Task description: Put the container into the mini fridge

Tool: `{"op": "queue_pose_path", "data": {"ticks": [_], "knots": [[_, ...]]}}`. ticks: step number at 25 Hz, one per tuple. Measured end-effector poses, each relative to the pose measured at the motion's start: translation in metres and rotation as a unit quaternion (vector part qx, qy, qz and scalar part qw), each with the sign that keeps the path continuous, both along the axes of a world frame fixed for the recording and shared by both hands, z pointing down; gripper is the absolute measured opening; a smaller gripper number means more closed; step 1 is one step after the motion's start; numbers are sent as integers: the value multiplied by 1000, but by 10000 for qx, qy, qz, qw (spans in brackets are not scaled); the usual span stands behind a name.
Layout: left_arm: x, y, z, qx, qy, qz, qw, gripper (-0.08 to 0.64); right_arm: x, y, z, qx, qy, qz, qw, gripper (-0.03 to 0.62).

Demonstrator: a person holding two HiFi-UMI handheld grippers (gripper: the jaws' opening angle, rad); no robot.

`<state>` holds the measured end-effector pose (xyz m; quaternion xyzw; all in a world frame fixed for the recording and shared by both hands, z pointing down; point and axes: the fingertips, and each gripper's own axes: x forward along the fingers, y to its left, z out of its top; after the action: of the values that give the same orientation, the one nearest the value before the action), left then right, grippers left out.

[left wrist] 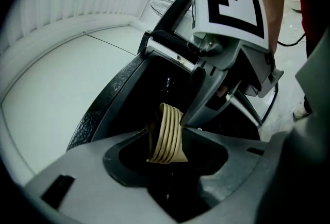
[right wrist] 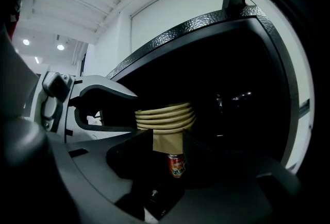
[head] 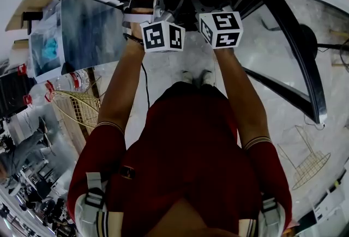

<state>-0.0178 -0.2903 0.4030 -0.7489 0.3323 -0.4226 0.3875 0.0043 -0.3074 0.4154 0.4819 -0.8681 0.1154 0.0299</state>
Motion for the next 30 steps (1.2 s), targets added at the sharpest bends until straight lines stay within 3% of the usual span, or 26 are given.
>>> {"op": "queue_pose_path", "data": {"ticks": [6, 12, 15, 20, 24, 26, 28, 30], "knots": [[-4, 12, -14, 80, 930, -109, 9956, 178, -1, -3, 0, -12, -20, 6, 10000, 155], [-11, 22, -29, -216, 2333, -361, 9715, 178, -2, -7, 2, -21, -8, -14, 10000, 155], [-17, 28, -40, -294, 2987, -463, 9528, 178, -5, -8, 0, -13, -2, -15, 10000, 156], [-30, 35, -52, -664, 3994, -734, 9114, 163, -7, -11, 1, -19, 9, -22, 10000, 155], [-38, 43, -57, -1071, 4764, -858, 8684, 140, -10, -14, 1, -28, 17, -31, 10000, 155], [-40, 47, -62, -1171, 5047, -840, 8512, 113, -12, -16, 1, -35, 15, -34, 10000, 155], [-43, 50, -67, -1146, 5184, -797, 8437, 85, -13, -18, 0, -43, 7, -25, 10000, 155], [-45, 53, -70, -1105, 5218, -765, 8424, 66, -13, -21, 0, -49, 7, -7, 10000, 155]]}}
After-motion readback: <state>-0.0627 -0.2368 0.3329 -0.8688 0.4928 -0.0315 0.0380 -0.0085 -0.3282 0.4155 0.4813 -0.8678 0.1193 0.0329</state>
